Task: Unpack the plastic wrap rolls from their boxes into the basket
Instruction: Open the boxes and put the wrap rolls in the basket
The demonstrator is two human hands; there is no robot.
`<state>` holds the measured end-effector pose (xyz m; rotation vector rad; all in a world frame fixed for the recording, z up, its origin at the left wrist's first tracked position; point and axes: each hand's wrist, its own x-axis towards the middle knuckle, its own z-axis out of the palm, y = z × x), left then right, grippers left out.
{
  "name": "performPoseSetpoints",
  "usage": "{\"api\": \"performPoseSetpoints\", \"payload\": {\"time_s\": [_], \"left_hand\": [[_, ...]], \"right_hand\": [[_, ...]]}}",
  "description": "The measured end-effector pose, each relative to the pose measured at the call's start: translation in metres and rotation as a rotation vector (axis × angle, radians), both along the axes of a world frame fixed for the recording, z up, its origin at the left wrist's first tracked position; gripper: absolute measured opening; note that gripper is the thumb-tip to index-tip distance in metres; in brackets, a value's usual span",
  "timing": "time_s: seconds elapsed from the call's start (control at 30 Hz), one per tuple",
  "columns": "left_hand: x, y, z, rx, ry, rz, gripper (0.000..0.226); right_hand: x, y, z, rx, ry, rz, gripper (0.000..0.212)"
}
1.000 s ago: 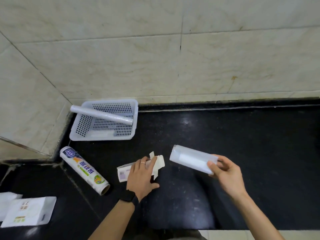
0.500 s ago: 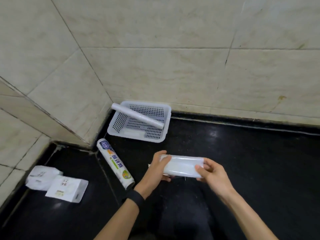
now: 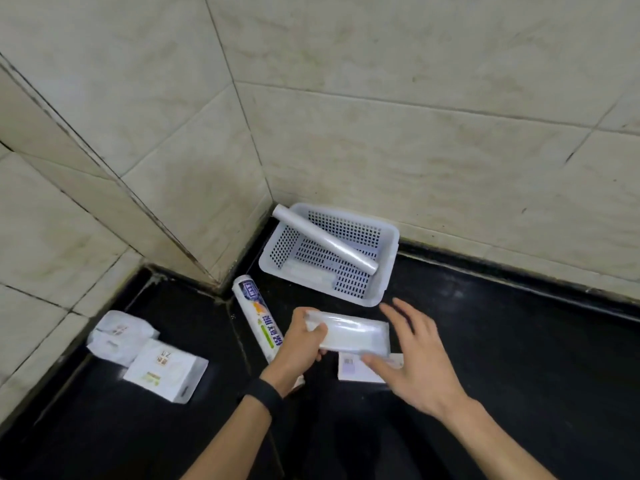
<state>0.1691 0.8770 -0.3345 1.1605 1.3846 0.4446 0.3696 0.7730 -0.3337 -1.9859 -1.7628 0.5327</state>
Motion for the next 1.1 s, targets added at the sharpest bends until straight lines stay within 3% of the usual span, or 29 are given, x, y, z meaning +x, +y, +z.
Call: {"api": "performPoseSetpoints", "payload": {"time_s": [0.1, 0.17, 0.23, 0.3, 0.37, 0.47, 0.6, 0.7, 0.9, 1.1], "left_hand": [[0.003, 0.032, 0.005, -0.225, -0.183, 0.081, 0.012], [0.004, 0.051, 0.008, -0.383, -0.27, 0.056, 0.013], [0.004, 0.069, 0.007, -0.471, -0.276, 0.047, 0.011], [0.003, 0.086, 0.005, -0.517, -0.207, 0.049, 0.008], [0.0, 0.103, 0.004, -0.522, -0.082, -0.005, 0.025], [-0.004, 0.132, 0.003, -0.418, 0.064, -0.097, 0.044], [-0.012, 0.167, -0.015, 0.125, 0.283, -0.188, 0.03], [-0.011, 0.199, -0.037, 0.425, 0.454, -0.471, 0.031], [0.011, 0.243, -0.08, 0.394, 0.794, -0.941, 0.058], [0.015, 0.245, -0.097, 0.445, 0.838, -0.986, 0.05]], "right_hand": [[-0.008, 0.028, 0.004, 0.226, -0.411, 0.284, 0.063], [-0.011, 0.048, 0.005, 0.323, -0.455, 0.282, 0.046], [-0.012, 0.066, 0.005, 0.353, -0.464, 0.248, 0.043], [-0.012, 0.082, 0.003, 0.313, -0.455, 0.257, 0.042], [-0.011, 0.097, 0.002, 0.192, -0.381, 0.236, 0.036], [-0.003, 0.122, 0.0, -0.039, -0.163, 0.11, 0.036], [0.019, 0.158, -0.009, -0.228, 0.045, -0.092, 0.038], [0.033, 0.176, -0.015, -0.339, 0.109, -0.169, 0.031], [0.048, 0.184, -0.023, -0.444, 0.153, -0.22, 0.024], [0.039, 0.205, -0.027, -0.52, 0.14, -0.111, 0.022]]}}
